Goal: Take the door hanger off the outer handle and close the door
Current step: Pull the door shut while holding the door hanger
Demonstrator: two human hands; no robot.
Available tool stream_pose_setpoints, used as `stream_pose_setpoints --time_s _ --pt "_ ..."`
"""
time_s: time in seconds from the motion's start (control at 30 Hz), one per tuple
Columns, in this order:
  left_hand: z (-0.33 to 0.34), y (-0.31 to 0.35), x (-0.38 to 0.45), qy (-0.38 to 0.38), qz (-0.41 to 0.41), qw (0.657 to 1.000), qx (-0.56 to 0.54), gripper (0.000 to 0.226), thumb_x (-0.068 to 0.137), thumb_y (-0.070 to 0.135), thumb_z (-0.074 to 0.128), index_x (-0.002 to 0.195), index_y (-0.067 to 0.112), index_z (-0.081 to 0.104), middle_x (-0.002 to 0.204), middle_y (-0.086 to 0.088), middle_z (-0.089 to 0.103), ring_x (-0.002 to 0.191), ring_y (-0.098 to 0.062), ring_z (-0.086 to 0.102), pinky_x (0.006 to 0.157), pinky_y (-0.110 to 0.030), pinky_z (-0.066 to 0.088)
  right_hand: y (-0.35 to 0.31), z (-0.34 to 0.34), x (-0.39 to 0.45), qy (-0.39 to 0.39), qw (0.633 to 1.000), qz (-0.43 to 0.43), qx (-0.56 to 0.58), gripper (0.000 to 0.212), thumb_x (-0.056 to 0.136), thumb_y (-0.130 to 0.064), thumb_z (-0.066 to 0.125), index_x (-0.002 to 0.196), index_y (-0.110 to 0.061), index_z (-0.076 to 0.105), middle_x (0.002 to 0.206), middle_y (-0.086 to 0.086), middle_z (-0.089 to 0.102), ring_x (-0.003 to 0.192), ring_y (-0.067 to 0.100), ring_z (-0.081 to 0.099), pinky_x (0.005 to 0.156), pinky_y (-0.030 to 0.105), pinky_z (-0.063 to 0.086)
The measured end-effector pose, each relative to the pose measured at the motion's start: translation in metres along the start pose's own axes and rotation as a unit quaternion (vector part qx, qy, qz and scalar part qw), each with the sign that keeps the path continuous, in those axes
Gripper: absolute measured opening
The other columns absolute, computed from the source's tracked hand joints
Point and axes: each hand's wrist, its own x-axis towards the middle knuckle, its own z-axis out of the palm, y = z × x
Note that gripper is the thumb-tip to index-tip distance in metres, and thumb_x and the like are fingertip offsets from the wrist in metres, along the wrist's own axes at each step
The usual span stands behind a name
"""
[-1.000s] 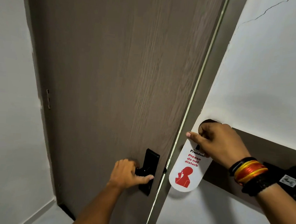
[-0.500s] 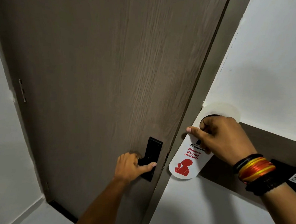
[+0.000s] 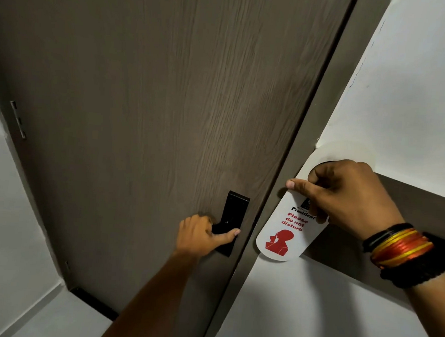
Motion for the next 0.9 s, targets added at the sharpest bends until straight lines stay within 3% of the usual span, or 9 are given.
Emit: stream_pose_setpoints --time_s 0.13,0.27,0.4,0.7,0.8,0.9 --pt "0.001 -0.004 0.004 0.004 0.006 1.0 0.023 0.083 0.055 0.102 0.031 0.055 0.02 0.041 0.049 0.005 0.033 0.05 -0.017 0.041 0.058 -0.031 0.036 0.0 0.001 0.001 0.003 1.0 -0.005 0.006 0.045 0.084 -0.052 0.073 0.058 -0.016 0.067 0.047 -0.001 0.069 0.041 0.002 0.066 0.055 0.027 0.055" --pt "-0.01 -0.006 0.011 0.011 0.058 0.992 0.108 0.096 0.051 0.112 0.008 0.052 0.021 0.04 0.046 0.005 0.034 0.044 -0.014 0.038 0.055 -0.028 0.033 -0.003 0.0 0.001 -0.011 1.0 0.001 0.015 0.04 0.083 -0.05 0.073 0.061 -0.016 0.07 0.05 -0.002 0.07 0.041 0.001 0.066 0.049 0.021 0.05" --pt "-0.025 0.002 0.012 -0.012 0.096 0.979 0.182 0.084 0.058 0.103 0.015 0.049 0.023 0.034 0.043 0.008 0.028 0.045 -0.014 0.039 0.055 -0.028 0.034 -0.003 -0.001 0.0 -0.012 1.0 0.012 0.024 0.04 0.083 -0.049 0.075 0.063 -0.014 0.071 0.051 0.0 0.072 0.04 0.007 0.067 0.046 0.022 0.051" --pt "-0.053 0.012 0.012 -0.04 0.171 0.946 0.273 0.084 0.062 0.099 0.006 0.048 0.021 0.033 0.045 0.007 0.031 0.049 -0.015 0.043 0.059 -0.027 0.035 -0.006 -0.002 0.001 -0.019 0.998 0.045 0.038 0.037 0.084 -0.045 0.077 0.068 -0.012 0.075 0.056 0.003 0.074 0.044 0.014 0.071 0.047 0.027 0.06" --pt "-0.054 0.012 0.009 -0.032 0.181 0.951 0.248 0.089 0.065 0.103 -0.001 0.054 0.023 0.037 0.046 0.007 0.034 0.046 -0.012 0.037 0.057 -0.028 0.034 -0.006 -0.002 0.001 -0.02 0.998 0.045 0.041 0.037 0.085 -0.044 0.076 0.07 -0.011 0.075 0.058 0.004 0.075 0.046 0.017 0.072 0.049 0.03 0.062" --pt "-0.062 0.028 -0.004 0.072 0.214 0.967 0.119 0.075 0.086 0.087 0.027 0.072 0.019 0.054 0.061 0.002 0.053 0.056 -0.015 0.047 0.06 -0.028 0.039 -0.006 -0.001 0.001 -0.019 0.998 0.046 0.049 0.036 0.086 -0.043 0.077 0.07 -0.01 0.074 0.058 0.005 0.075 0.047 0.019 0.072 0.051 0.032 0.062"
